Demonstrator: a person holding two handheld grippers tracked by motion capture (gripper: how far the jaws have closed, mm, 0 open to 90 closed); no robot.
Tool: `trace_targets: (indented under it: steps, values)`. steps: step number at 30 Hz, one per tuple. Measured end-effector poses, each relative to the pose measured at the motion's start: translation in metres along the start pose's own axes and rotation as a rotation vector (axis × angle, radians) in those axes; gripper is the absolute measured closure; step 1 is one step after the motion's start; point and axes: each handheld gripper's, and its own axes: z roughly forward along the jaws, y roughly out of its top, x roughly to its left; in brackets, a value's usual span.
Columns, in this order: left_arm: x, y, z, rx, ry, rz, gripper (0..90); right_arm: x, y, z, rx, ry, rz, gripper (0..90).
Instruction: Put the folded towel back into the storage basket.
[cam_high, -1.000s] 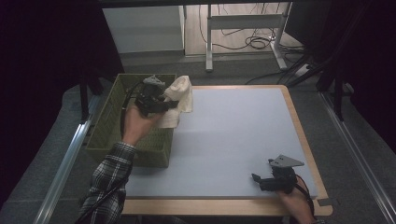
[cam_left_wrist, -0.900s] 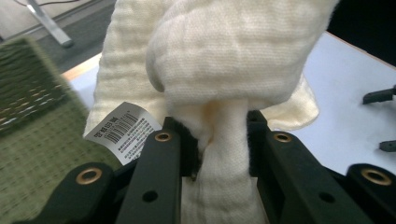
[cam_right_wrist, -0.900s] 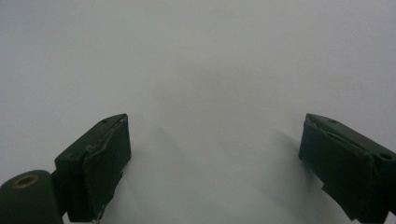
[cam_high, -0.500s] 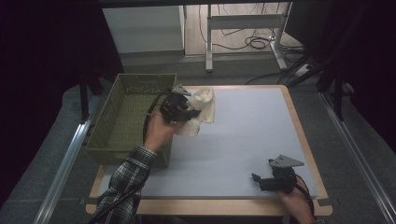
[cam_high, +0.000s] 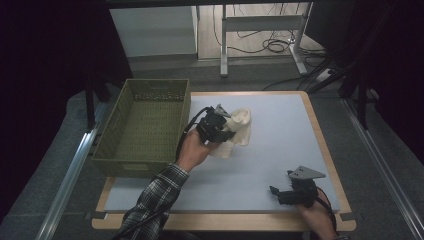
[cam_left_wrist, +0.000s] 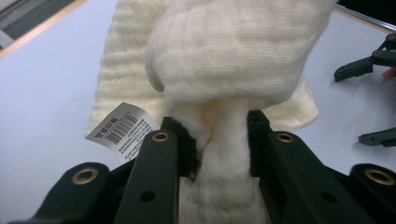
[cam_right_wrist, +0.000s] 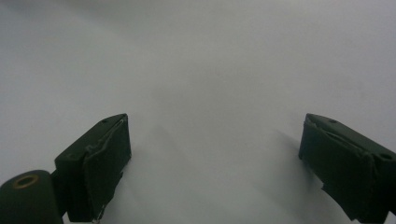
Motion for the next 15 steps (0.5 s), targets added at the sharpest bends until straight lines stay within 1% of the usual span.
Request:
trace_targets:
  steps: [1, 2, 3, 4, 5, 6, 8, 9, 10, 11, 12, 14, 15]
  values:
    - [-0.004, -0.002, 0.007, 0.001, 0.0, 0.004, 73.4, 0.0, 0.0, 0.0, 0.0, 0.0, 0.0, 9.2]
    - [-0.004, -0.002, 0.007, 0.001, 0.0, 0.004, 73.4, 0.0, 0.0, 0.0, 0.0, 0.0, 0.0, 9.2]
    - [-0.007, -0.004, 0.016, -0.005, -0.008, 0.002, 73.4, 0.0, 0.0, 0.0, 0.0, 0.0, 0.0, 9.2]
    - [-0.007, -0.004, 0.016, -0.005, -0.008, 0.002, 73.4, 0.0, 0.0, 0.0, 0.0, -0.001, 0.0, 9.2]
    - [-0.01, -0.007, 0.022, -0.004, -0.016, 0.003, 73.4, 0.0, 0.0, 0.0, 0.0, -0.001, 0.0, 9.2]
    - [-0.01, -0.007, 0.022, -0.004, -0.016, 0.003, 73.4, 0.0, 0.0, 0.0, 0.0, -0.001, 0.0, 9.2]
    - [-0.014, -0.012, 0.035, 0.002, -0.028, 0.003, 73.1, 0.0, 0.0, 0.0, 0.0, -0.001, -0.001, 9.2]
    - [-0.015, -0.014, 0.039, 0.0, -0.029, 0.002, 73.0, 0.0, 0.0, 0.0, 0.0, -0.001, -0.002, 9.2]
    - [-0.015, -0.014, 0.039, 0.0, -0.029, 0.002, 72.9, 0.0, 0.0, 0.0, 0.0, -0.001, -0.001, 9.2]
    - [-0.017, -0.017, 0.045, 0.006, -0.031, 0.003, 72.7, 0.0, 0.0, 0.0, 0.0, -0.001, -0.001, 9.2]
    - [-0.017, -0.017, 0.045, 0.006, -0.031, 0.003, 72.5, 0.0, 0.0, 0.0, 0.0, -0.001, -0.001, 9.2]
    - [-0.019, -0.021, 0.052, 0.016, -0.039, 0.004, 72.1, 0.0, 0.0, 0.0, 0.001, 0.0, 0.0, 9.2]
    - [-0.022, -0.026, 0.06, 0.024, -0.034, 0.011, 72.0, 0.0, 0.0, 0.0, 0.0, -0.002, -0.002, 9.2]
